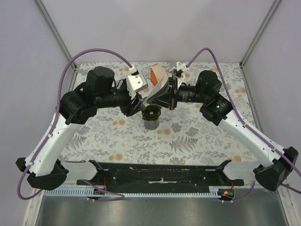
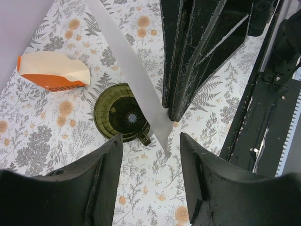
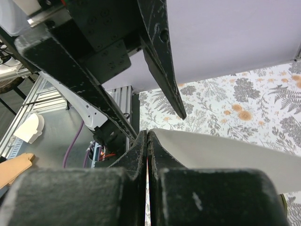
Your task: Place the coffee filter in the dripper
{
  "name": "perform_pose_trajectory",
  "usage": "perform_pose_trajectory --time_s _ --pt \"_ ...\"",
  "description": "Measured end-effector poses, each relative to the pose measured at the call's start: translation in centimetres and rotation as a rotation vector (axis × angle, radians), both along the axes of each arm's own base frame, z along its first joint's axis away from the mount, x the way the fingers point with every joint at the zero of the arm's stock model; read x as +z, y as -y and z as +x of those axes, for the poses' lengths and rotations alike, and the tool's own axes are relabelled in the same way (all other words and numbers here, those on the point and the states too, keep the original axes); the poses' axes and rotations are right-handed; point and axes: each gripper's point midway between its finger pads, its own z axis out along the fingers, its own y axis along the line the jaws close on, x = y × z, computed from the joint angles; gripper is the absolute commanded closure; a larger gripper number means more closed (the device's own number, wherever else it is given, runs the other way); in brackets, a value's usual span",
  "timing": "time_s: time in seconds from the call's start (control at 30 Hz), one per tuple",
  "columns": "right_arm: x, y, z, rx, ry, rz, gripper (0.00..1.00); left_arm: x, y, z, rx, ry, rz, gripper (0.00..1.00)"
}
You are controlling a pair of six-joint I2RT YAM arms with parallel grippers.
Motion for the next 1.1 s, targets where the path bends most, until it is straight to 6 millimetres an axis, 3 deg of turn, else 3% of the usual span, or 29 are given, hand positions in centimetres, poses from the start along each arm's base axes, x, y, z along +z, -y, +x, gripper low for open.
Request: perform_pose_trajectory --time_s 0.27,0.6,0.7,0.87,0.97,1.1 --pt "-1.6 0.2 0.6 -0.019 -0.044 -0.023 1.00 0.3 -0.7 0.1 0.028 0.010 0.015 0.34" --pt "-2.2 0.2 0.2 0.007 -0.051 -0.031 1.00 0.2 -0.2 0.1 0.042 -0.042 -0.005 0.37" --pt "-2.0 0.2 0.0 0.018 -0.047 -0.025 1.00 -0.4 0.2 0.5 0.047 -0.066 0.006 0.45" --pt "-1.9 0.2 -0.1 0.029 -0.044 -0.022 1.00 -1.4 0.8 1.0 0.052 -0.104 0.022 0.72" --pt "-2.2 0.2 -0.1 0.031 -0.045 -0.025 1.00 -1.5 0.9 1.0 0.054 -0.113 0.022 0.84" --pt "-2.2 0.2 -0.1 0.029 -0.043 -0.026 1.00 -1.5 0.9 0.9 0.051 -0.116 0.018 0.89"
